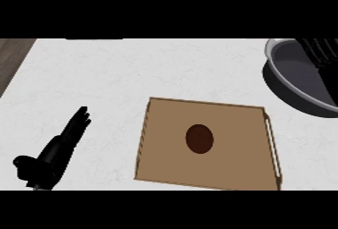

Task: Pick the cupcake from the tray and place it in the pot

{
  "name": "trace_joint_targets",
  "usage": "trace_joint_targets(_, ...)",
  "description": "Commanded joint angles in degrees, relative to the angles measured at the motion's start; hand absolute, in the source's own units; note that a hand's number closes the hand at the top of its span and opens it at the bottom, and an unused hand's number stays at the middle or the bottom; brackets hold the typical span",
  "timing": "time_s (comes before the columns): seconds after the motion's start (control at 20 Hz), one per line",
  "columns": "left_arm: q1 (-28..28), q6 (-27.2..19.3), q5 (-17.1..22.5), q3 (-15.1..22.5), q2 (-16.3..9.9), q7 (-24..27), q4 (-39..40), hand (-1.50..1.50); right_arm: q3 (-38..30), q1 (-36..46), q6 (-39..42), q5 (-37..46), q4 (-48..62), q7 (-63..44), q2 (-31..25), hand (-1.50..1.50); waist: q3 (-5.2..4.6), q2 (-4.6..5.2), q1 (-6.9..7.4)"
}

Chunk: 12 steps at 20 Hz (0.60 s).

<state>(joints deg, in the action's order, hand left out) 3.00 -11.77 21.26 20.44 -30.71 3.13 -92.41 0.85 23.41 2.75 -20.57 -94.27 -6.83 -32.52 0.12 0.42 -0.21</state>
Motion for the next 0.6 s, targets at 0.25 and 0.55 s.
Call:
trace_joint_targets(0.25,-4.3,1.6,-1.1,1.9,1.6,-5.5,6.1,0.0,20.4,-12.9,-21.0,19.8,1.5,-10.5,16.9,1.5,-0.33,-0.02,-0.58)
trace_joint_targets(0.55,-3.4,2.1,0.3,2.4,2.5,-6.7,6.5,0.0,16.0,-13.6,-44.5,40.6,-3.9,1.6,18.1,-1.5,-0.21,-1.22,-3.33)
